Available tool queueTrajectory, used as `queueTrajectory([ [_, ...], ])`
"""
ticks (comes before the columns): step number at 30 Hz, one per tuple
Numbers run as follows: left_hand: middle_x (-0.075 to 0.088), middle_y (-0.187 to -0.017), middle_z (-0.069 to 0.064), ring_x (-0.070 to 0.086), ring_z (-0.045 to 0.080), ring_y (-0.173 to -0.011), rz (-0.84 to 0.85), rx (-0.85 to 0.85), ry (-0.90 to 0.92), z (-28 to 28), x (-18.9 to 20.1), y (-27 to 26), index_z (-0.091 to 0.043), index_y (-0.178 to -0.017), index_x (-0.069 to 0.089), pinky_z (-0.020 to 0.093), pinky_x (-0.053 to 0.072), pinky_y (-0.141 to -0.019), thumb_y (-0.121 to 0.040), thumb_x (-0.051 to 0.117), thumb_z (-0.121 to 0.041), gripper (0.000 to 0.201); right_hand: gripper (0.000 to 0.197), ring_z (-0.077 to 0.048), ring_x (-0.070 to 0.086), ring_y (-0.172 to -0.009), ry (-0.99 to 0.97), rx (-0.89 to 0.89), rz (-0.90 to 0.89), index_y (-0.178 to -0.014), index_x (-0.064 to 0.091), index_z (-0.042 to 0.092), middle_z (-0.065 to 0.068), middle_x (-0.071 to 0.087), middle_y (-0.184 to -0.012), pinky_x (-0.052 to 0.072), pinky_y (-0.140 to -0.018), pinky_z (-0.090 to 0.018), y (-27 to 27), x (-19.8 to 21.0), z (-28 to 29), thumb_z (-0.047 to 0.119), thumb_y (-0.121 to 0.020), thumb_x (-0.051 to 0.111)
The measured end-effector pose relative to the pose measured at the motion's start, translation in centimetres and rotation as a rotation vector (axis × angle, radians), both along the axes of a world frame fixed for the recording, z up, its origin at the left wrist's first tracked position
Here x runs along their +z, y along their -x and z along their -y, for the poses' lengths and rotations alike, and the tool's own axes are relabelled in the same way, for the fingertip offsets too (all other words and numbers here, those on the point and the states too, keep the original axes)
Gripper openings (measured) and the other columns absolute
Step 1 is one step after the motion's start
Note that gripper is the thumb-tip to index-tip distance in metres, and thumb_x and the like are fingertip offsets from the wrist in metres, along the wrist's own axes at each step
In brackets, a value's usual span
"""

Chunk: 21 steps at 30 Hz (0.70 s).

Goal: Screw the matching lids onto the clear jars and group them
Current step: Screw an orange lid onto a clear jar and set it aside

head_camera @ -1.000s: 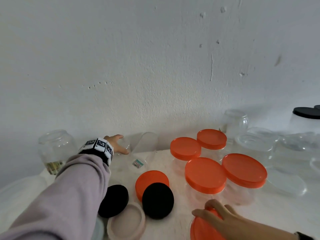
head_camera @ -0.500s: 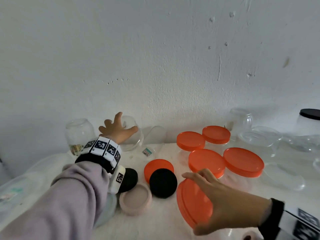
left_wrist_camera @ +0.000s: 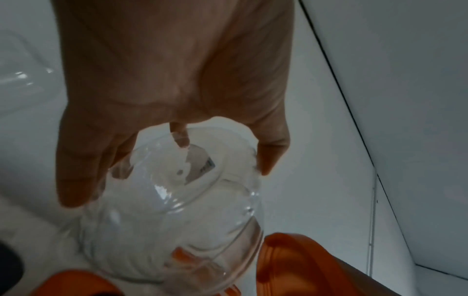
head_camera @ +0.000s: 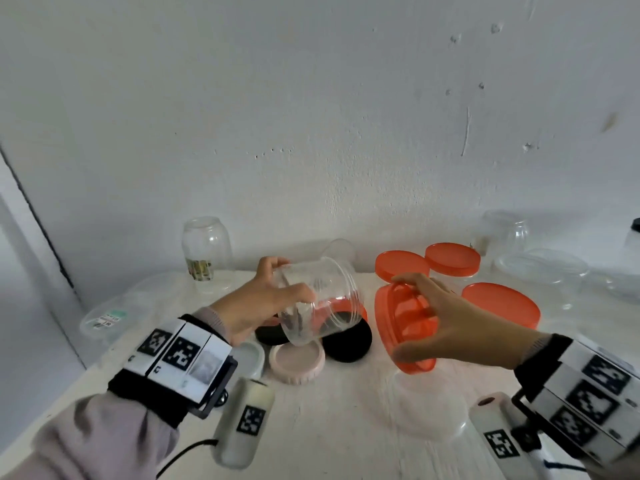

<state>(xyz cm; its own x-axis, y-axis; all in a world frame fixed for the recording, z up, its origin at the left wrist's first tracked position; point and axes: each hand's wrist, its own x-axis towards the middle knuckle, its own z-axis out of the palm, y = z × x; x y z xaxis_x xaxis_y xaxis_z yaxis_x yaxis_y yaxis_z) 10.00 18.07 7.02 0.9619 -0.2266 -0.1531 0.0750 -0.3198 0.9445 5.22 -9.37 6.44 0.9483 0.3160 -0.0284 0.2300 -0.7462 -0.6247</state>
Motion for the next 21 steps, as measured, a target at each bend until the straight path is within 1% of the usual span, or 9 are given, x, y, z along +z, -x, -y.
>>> queueTrajectory([
  [4,0.049,-0.106,0.008,0.055,0.021,-0.09,-0.065,0.011,0.022,0.4,-1.6,1.7,-0.027,-0.127,0.025,0.031,0.05,-0.073,-0.037,0.079,-0.037,0.105,0.107,-0.01,0.048,-0.111,0.009,0.005,-0.012,-0.133,0.02,0.053,0.021,0.032,-0.129,0.053,-0.088,-0.031,0.3,-0.1,0.3,0.073,-0.043,0.074],
  [6,0.047,-0.108,0.008,0.052,0.022,-0.09,-0.124,0.025,0.059,0.7,-2.6,2.2,-0.027,-0.127,0.025,0.031,0.049,-0.072,-0.044,0.082,-0.027,0.101,0.105,-0.01,0.048,-0.111,0.023,0.004,-0.014,-0.131,0.019,0.055,0.02,0.031,-0.129,0.052,-0.088,-0.031,0.3,-0.2,0.5,0.073,-0.044,0.076],
  [8,0.047,-0.117,0.008,0.051,0.023,-0.093,-0.188,0.038,0.114,0.9,-3.4,2.5,-0.028,-0.128,0.028,0.033,0.052,-0.072,-0.059,0.084,-0.015,0.09,0.105,-0.011,0.047,-0.112,0.04,0.008,-0.018,-0.131,0.017,0.055,0.019,0.03,-0.13,0.052,-0.087,-0.03,0.4,-0.1,0.7,0.073,-0.045,0.075],
  [10,0.052,-0.12,0.005,0.053,0.024,-0.101,-0.219,0.002,0.121,1.2,-3.9,2.9,-0.026,-0.126,0.039,0.036,0.054,-0.079,-0.057,0.085,-0.012,0.084,0.106,-0.013,0.046,-0.113,0.057,0.005,-0.013,-0.134,0.017,0.053,0.017,0.03,-0.131,0.051,-0.087,-0.03,0.4,0.0,0.8,0.071,-0.047,0.076],
  [13,0.067,-0.095,-0.005,0.059,0.015,-0.096,-0.19,-0.095,0.051,1.9,-4.4,3.6,-0.022,-0.105,0.061,0.036,0.048,-0.087,-0.04,0.082,-0.023,0.069,0.11,-0.015,0.046,-0.114,0.073,0.001,-0.006,-0.138,0.018,0.049,0.014,0.03,-0.134,0.05,-0.091,-0.033,0.4,0.2,0.9,0.071,-0.046,0.075],
  [14,0.067,-0.094,-0.006,0.059,0.014,-0.095,-0.162,-0.097,0.033,2.2,-4.7,3.8,-0.024,-0.105,0.061,0.033,0.049,-0.085,-0.04,0.082,-0.025,0.068,0.112,-0.016,0.046,-0.115,0.078,-0.003,-0.003,-0.139,0.018,0.048,0.013,0.031,-0.135,0.05,-0.093,-0.035,0.4,0.3,1.0,0.073,-0.044,0.073],
  [16,0.065,-0.102,-0.003,0.059,0.014,-0.098,-0.101,-0.081,-0.024,2.6,-5.3,3.8,-0.025,-0.111,0.056,0.03,0.048,-0.085,-0.043,0.082,-0.026,0.073,0.113,-0.016,0.044,-0.117,0.087,-0.007,-0.001,-0.139,0.019,0.046,0.012,0.031,-0.135,0.049,-0.095,-0.037,0.4,0.5,0.9,0.073,-0.043,0.073],
  [19,0.057,-0.114,0.0,0.055,0.018,-0.107,-0.071,-0.065,-0.091,3.0,-6.1,3.9,-0.024,-0.12,0.046,0.035,0.046,-0.098,-0.051,0.086,-0.019,0.08,0.105,-0.016,0.044,-0.116,0.098,-0.011,0.002,-0.139,0.02,0.046,0.012,0.032,-0.134,0.049,-0.094,-0.037,0.3,0.6,0.6,0.063,-0.053,0.079],
  [21,0.052,-0.117,0.002,0.052,0.022,-0.111,-0.068,-0.065,-0.128,3.1,-6.5,4.1,-0.024,-0.122,0.041,0.04,0.044,-0.103,-0.05,0.087,-0.019,0.086,0.103,-0.017,0.045,-0.115,0.105,-0.015,0.005,-0.139,0.02,0.046,0.011,0.033,-0.133,0.049,-0.094,-0.038,0.3,0.6,0.4,0.061,-0.056,0.08],
])
